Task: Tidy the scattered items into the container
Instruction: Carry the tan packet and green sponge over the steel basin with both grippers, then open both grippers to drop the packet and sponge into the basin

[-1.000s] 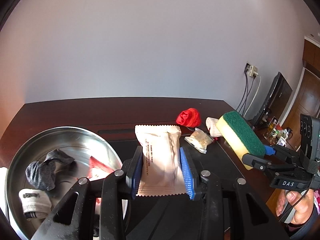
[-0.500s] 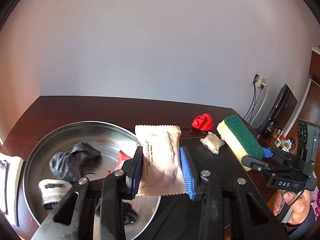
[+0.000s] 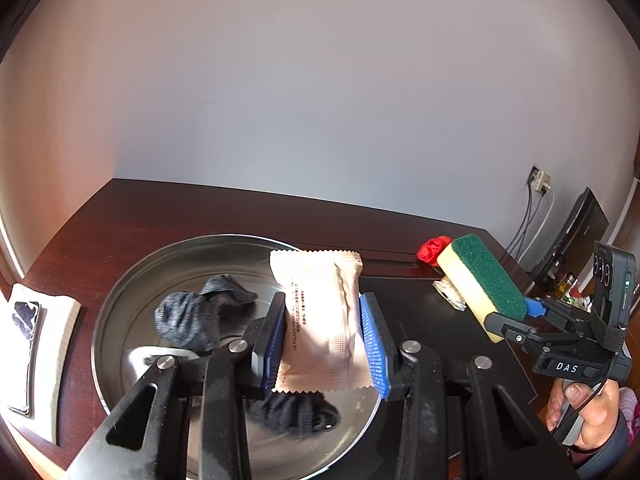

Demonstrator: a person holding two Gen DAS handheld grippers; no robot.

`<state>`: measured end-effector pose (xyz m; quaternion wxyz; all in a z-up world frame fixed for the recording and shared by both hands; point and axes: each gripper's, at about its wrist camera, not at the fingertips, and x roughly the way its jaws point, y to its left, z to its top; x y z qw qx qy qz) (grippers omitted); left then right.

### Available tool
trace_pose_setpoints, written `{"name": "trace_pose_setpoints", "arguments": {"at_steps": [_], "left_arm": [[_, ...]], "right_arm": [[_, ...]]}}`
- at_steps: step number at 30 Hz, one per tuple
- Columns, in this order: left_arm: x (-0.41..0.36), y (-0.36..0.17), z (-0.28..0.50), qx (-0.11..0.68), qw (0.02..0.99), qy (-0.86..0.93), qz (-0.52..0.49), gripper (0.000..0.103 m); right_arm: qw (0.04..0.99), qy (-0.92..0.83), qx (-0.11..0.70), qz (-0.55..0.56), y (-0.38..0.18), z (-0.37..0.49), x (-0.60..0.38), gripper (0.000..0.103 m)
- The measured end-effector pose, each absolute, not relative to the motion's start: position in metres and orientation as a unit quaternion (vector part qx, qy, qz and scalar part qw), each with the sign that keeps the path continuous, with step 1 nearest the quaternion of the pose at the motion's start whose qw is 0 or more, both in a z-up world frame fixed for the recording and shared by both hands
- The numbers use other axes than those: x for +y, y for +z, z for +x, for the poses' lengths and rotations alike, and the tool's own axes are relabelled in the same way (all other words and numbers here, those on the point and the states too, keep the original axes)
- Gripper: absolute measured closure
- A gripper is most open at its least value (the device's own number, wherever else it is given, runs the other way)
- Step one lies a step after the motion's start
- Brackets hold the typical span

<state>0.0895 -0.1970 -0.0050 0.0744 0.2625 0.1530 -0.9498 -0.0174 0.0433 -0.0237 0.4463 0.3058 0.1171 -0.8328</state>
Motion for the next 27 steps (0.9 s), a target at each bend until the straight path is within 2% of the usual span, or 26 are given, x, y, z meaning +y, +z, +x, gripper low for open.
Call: {"name": "trace_pose_setpoints", "arguments": {"at_steps": [27], "left_arm": [[-0.262, -0.029, 0.128, 0.183, 0.14, -0.933, 0.275, 0.065]], "right_arm": [[0.534, -0.772, 0.174, 0.298, -0.031, 0.03, -0.063, 0.032]]}}
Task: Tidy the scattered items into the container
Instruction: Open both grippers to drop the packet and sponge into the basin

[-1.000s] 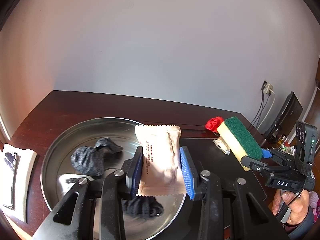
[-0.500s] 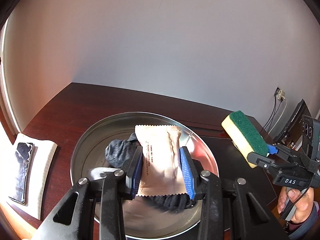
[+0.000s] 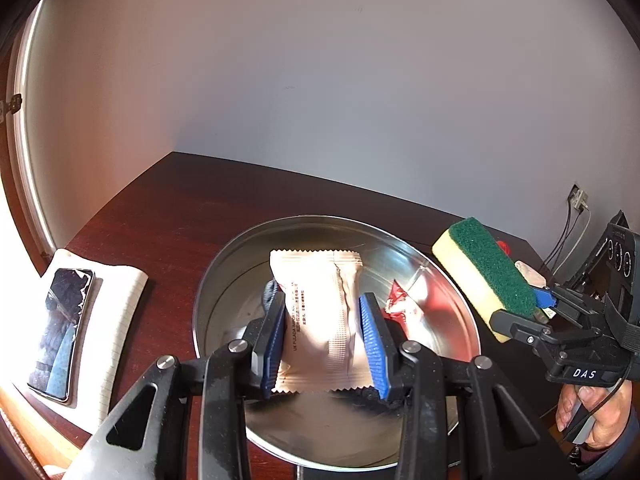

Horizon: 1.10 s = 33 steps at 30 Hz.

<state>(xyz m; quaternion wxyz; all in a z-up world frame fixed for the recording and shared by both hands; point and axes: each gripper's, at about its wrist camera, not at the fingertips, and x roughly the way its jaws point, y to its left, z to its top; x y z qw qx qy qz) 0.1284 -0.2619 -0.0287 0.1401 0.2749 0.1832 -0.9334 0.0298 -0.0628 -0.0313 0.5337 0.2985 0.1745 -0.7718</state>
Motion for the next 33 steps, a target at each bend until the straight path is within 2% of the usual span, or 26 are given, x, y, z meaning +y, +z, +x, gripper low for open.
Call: {"name": "trace_pose_setpoints", "arguments": {"at_steps": [29, 30, 31, 33], "left_arm": [[-0.26, -0.039, 0.124, 0.194, 0.134, -0.924, 0.3, 0.062], [-0.259, -0.038, 0.124, 0.196, 0.133, -0.925, 0.298, 0.058], [-0.257, -0.037, 0.124, 0.196, 0.133, -0.926, 0.295, 0.043], [-0.251, -0.033, 0.123, 0.192, 0.135, -0.929, 0.285, 0.027]], "right_arm": [[0.565, -0.74, 0.182, 0.316, -0.054, 0.047, -0.094, 0.031], [0.564, -0.742, 0.178, 0.315, -0.053, 0.047, -0.093, 0.031], [0.564, -0.744, 0.174, 0.313, -0.053, 0.046, -0.091, 0.031], [0.559, -0.75, 0.165, 0.312, -0.052, 0.041, -0.083, 0.029]]}}
